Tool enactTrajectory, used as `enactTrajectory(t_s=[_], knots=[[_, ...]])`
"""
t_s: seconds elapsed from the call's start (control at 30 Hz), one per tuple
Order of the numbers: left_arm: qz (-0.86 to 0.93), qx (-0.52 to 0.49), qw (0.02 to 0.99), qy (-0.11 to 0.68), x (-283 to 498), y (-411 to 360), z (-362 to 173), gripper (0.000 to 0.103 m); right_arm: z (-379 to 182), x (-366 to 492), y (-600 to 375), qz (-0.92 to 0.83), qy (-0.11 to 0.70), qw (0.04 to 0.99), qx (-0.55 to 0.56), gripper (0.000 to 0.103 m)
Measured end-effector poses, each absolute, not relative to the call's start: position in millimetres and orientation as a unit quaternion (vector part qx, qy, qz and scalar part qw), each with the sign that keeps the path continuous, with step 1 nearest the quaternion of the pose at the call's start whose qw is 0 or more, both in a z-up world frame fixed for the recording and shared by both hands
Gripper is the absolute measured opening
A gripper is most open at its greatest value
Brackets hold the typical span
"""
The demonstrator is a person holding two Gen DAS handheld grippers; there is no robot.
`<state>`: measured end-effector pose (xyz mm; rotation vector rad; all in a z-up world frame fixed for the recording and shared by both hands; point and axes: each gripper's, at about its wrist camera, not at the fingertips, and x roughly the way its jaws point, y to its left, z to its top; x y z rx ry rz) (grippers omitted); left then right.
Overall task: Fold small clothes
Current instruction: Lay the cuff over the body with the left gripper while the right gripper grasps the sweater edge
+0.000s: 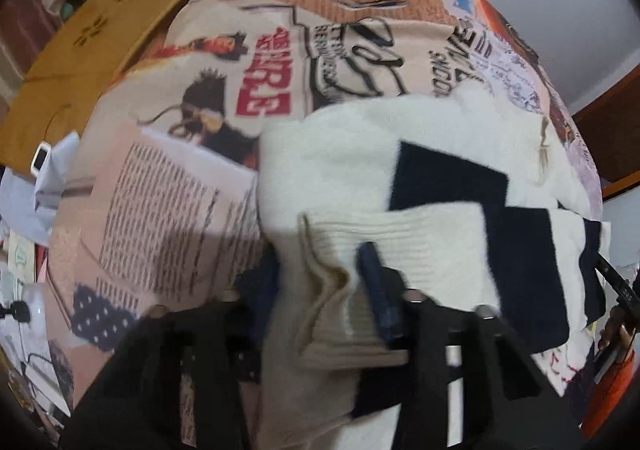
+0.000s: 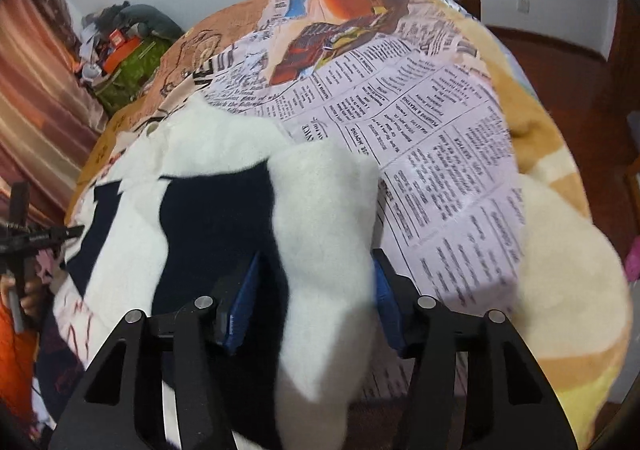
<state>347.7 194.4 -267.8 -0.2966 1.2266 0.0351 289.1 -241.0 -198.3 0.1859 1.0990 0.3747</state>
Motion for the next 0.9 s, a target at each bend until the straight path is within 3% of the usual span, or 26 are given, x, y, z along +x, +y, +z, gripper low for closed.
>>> enactTrajectory(t_s=[0.13, 0.43, 0.67, 0.9], knots=[[0.025, -0.115, 0.813, 0.570, 357, 186, -265, 0.027, -196, 294, -240, 0.179, 0.508, 0.839, 0.080, 0.024], [0.044, -0.064, 0.828, 0.556, 404, 160, -256, 0.026, -180, 323, -243, 0.163, 0.477, 0.863, 0.037, 0.017], [0.052, -0.054, 0.827, 0.558, 422, 155, -257, 0.031, -172, 345, -246, 0.149, 0.475, 0.867, 0.031, 0.020], [0.052, -0.032, 0.831, 0.553, 381, 161, -244, 0.050, -157, 311, -254, 0.156, 0.476, 0.865, 0.023, 0.042]])
